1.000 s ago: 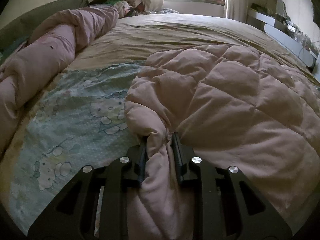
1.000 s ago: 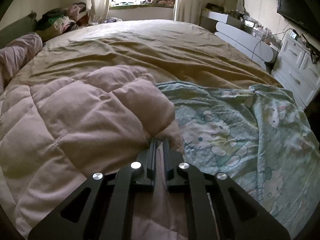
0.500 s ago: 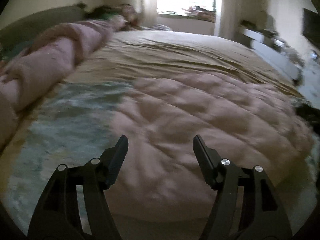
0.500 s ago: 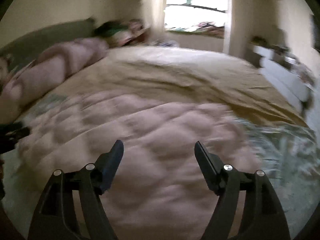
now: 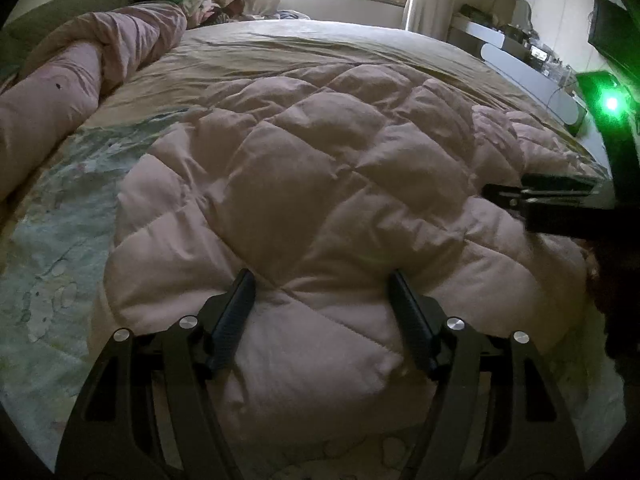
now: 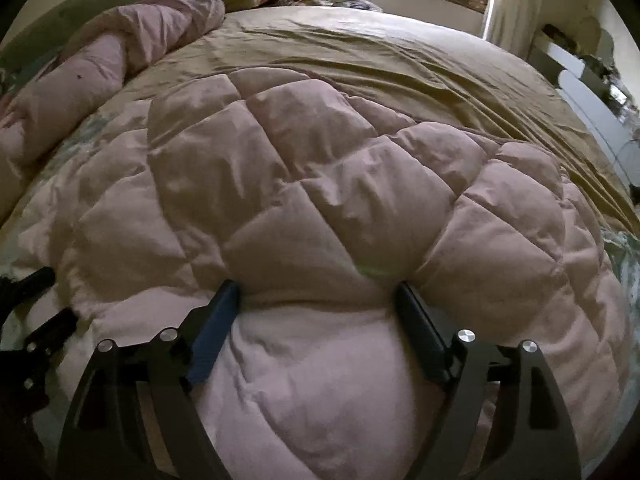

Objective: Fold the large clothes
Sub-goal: 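Fold the comforter over again with both grippers and release it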

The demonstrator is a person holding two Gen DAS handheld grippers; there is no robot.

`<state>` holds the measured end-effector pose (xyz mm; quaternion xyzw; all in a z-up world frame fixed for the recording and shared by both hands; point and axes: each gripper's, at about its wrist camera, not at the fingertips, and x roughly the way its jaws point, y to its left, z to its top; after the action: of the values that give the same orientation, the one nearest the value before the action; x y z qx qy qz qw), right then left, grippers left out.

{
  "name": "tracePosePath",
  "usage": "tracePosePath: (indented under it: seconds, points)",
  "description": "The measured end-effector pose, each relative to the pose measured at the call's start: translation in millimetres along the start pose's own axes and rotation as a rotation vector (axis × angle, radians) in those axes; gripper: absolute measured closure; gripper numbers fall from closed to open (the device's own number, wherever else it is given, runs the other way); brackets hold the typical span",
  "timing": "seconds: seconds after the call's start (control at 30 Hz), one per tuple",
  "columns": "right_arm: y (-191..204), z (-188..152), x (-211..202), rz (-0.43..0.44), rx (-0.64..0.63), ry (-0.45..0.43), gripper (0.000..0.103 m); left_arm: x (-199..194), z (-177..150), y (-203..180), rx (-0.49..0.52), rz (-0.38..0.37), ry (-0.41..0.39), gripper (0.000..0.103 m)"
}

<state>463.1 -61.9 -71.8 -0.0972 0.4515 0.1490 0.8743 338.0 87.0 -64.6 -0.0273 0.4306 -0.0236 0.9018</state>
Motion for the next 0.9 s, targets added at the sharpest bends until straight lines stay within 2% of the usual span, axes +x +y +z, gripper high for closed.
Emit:
tracePosePath:
  seconds: [0.07, 0.1, 0.17, 0.27, 0.33, 0.37, 0.6, 0.9]
  points:
    - [1.7, -2.3, -2.3, -0.005, 0.000, -0.013, 0.023, -4.6, -1.5, 1.5, -0.005, -0.012, -0.005, 0.041]
    - [-0.9, -3.1, -7.9, 0.010, 0.014, -0.017, 0.023, -8.1, -1.8, 1.7, -0.006, -0.018, -0.007, 0.038]
    - [-7.7, -5.4, -27.0, 0.067, 0.053, -0.024, 0.024, -21.3, -2.9, 1.1, -0.003, -0.025, -0.027, 0.031]
    - [-16.9, -11.6, -64.2, 0.131, 0.107, -0.096, 0.023, -43.4, -0.4, 1.6, -0.007, -0.024, -0.062, 0.021]
    - [-24.1, -20.1, -95.6, 0.171, 0.128, -0.165, 0.011, -55.6, 0.3, 2.3, -0.016, -0.025, -0.081, 0.011]
    - [-26.7, -23.4, -105.6, 0.174, 0.133, -0.188, 0.009, -61.8, -0.5, 2.6, -0.021, -0.023, -0.091, 0.009]
    - [-47.3, -48.6, -167.8, 0.165, 0.140, -0.293, 0.005, -99.4, -5.4, 4.6, -0.058, 0.008, -0.132, 0.009]
    - [-80.0, -88.6, -205.5, 0.112, 0.166, -0.340, 0.004, -141.8, -20.4, 4.3, -0.055, 0.055, -0.183, 0.009]
